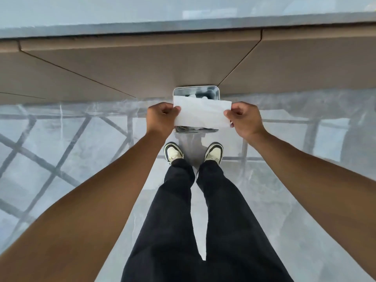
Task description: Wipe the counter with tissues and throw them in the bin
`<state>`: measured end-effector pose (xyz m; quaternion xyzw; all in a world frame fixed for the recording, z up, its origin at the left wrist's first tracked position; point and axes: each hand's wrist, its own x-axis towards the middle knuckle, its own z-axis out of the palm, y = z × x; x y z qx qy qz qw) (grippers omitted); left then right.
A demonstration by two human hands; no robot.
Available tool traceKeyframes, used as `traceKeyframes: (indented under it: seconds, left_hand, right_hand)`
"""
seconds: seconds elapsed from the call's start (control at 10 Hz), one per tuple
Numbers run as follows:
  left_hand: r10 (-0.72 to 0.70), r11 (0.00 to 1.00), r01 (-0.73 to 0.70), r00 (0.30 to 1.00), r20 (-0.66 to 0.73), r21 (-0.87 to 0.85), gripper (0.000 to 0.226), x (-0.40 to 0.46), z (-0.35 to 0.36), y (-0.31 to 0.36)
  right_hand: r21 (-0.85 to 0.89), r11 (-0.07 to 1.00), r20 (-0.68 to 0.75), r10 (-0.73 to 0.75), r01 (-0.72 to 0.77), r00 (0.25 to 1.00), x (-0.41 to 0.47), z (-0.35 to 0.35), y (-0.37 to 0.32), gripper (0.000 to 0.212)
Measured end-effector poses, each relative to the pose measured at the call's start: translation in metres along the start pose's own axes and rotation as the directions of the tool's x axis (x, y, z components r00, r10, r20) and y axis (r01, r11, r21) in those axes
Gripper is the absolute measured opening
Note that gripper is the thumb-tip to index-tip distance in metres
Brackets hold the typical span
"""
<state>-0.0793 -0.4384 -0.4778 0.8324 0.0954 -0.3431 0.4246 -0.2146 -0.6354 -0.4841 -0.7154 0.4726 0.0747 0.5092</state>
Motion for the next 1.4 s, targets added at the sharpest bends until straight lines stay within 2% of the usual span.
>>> traceKeyframes:
  seconds: [0.1,0.2,0.3,0.5,0.6,0.7,0.8,1.0,1.1,1.2,1.3,1.4]
  left_hand:
    - [-0.023,0.999,0.022,1.000,0.020,0.044,0.021,0.022,0.010,-0.021]
    - [-0.038,0.994,0.032,0.998,0.051,0.107,0.024,0.060,0.026,-0.050]
    - [-0.041,0.982,0.034,0.999,0.036,0.184,0.023,0.081,0.037,-0.066]
    - [-0.002,0.930,-0.017,0.999,0.050,0.366,0.030,0.105,0.065,-0.078]
    - [0.017,0.903,-0.033,0.999,0.043,0.429,0.029,0.112,0.072,-0.080]
    - [0.024,0.890,-0.043,0.999,0.047,0.455,0.028,0.115,0.075,-0.081]
    - [0.018,0.873,-0.043,0.998,0.057,0.486,0.028,0.116,0.076,-0.083]
    - [-0.023,0.861,-0.008,0.998,0.055,0.509,0.031,0.107,0.070,-0.077]
    - [-0.010,0.862,-0.031,0.997,0.078,0.507,0.035,0.096,0.064,-0.071]
    - [0.071,0.814,-0.157,0.982,0.173,0.559,0.040,0.074,0.049,-0.057]
    - [0.117,0.750,-0.247,0.963,0.244,0.614,0.046,0.052,0.034,-0.040]
    - [0.114,0.633,-0.310,0.943,0.311,0.709,0.056,0.012,0.009,-0.012]
  right_hand:
    - [-0.014,0.999,0.020,0.031,-0.030,0.999,0.017,0.015,0.019,0.013]
    - [-0.049,0.997,0.026,0.057,-0.055,0.998,0.045,0.036,0.044,0.003]
    - [-0.119,0.991,0.008,0.061,-0.059,0.998,0.067,0.053,0.061,0.010]
    - [-0.256,0.967,-0.054,0.000,-0.014,0.999,0.102,0.082,0.077,0.018]
    - [-0.388,0.920,-0.041,-0.081,0.059,0.996,0.109,0.093,0.078,0.019]
    - [-0.490,0.867,-0.023,-0.119,0.093,0.993,0.110,0.098,0.079,0.020]
    - [-0.574,0.814,0.009,-0.097,0.085,0.995,0.108,0.100,0.082,0.030]
    - [-0.586,0.806,0.013,-0.088,0.079,0.996,0.099,0.087,0.074,0.033]
    - [-0.577,0.811,0.044,-0.089,0.098,0.995,0.092,0.075,0.067,0.032]
    - [-0.555,0.812,0.139,-0.121,0.178,0.983,0.077,0.059,0.049,0.032]
    - [-0.556,0.795,0.201,-0.155,0.243,0.967,0.063,0.046,0.030,0.038]
    - [-0.638,0.722,0.323,-0.066,0.268,0.944,0.034,0.019,0.001,0.052]
